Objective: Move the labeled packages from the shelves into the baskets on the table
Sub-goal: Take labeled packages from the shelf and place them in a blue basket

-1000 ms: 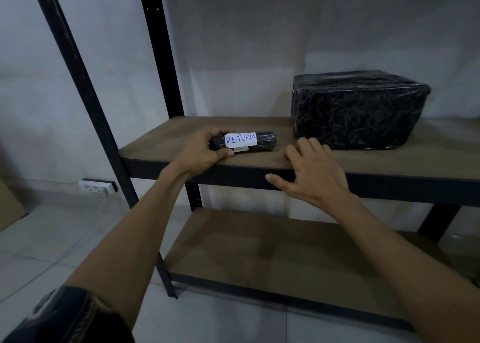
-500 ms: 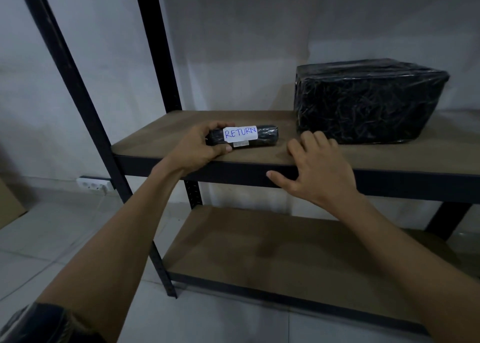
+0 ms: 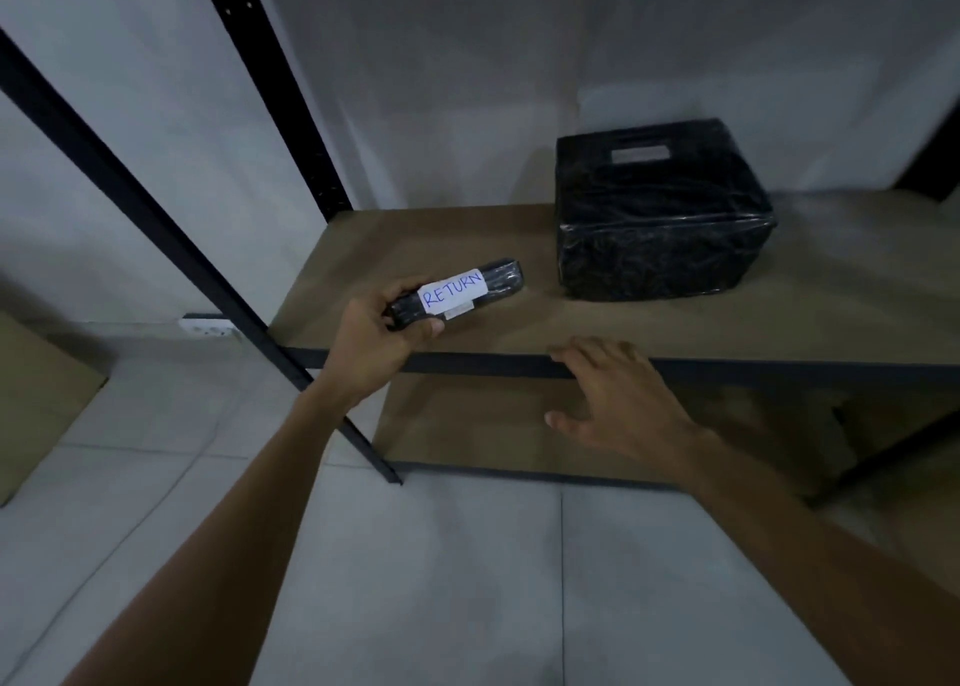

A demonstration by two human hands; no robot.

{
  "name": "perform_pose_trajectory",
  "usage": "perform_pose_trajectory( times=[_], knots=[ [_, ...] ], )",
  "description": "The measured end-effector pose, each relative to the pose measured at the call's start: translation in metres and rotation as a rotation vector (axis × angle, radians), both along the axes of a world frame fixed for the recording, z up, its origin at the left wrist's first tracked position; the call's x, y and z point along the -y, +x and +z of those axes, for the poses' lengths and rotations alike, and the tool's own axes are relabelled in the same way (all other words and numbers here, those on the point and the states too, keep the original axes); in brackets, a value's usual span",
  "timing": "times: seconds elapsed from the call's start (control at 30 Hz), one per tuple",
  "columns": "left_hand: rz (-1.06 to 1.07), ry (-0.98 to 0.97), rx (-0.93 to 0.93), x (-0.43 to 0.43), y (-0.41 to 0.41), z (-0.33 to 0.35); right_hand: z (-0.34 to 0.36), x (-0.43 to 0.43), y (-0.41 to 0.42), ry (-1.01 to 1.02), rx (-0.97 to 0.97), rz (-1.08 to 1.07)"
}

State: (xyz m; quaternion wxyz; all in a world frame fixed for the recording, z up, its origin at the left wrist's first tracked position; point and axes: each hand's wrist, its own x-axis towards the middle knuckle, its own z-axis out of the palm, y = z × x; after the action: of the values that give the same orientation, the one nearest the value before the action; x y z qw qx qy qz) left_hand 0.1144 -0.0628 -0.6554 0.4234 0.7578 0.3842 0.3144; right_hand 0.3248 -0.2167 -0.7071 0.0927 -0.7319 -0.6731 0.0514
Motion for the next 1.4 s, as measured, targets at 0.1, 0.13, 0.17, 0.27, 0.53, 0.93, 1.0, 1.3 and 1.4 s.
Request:
perform_pose_trajectory(
  times=[0.1, 0.13, 0.17, 0.27, 0.53, 0.93, 1.0, 1.3, 1.4],
  knots=[
    [-0.023, -0.028, -0.021, 0.033, -0.011, 0.042, 0.046, 0.038, -0.011, -0.104, -0.153, -0.005],
    [-0.033, -0.037, -0.033, 0.045, -0.015, 0.056, 0.061, 0.052, -0.015, -0.115, -0.183, -0.013],
    [-0.042, -0.049, -0.050, 0.060, -0.018, 0.070, 0.076, 0.068, -0.019, -0.105, -0.216, -0.029],
    [-0.051, -0.116, -0.069, 0.111, -0.030, 0.115, 0.123, 0.123, -0.032, -0.030, -0.319, -0.090],
    [-0.145, -0.096, -0.111, 0.268, -0.053, 0.226, 0.231, 0.284, -0.064, 0.019, -0.323, -0.183],
    [-0.369, -0.069, -0.119, 0.459, -0.016, 0.293, 0.291, 0.527, -0.061, 0.056, -0.237, -0.443],
    [-0.421, -0.059, -0.124, 0.484, 0.008, 0.297, 0.295, 0.561, -0.045, 0.068, -0.212, -0.495],
    [-0.541, -0.054, -0.058, 0.638, 0.168, 0.312, 0.308, 0.734, 0.086, 0.059, -0.184, -0.625],
    [-0.551, -0.067, -0.025, 0.697, 0.233, 0.310, 0.314, 0.792, 0.138, 0.096, -0.190, -0.635]
  ],
)
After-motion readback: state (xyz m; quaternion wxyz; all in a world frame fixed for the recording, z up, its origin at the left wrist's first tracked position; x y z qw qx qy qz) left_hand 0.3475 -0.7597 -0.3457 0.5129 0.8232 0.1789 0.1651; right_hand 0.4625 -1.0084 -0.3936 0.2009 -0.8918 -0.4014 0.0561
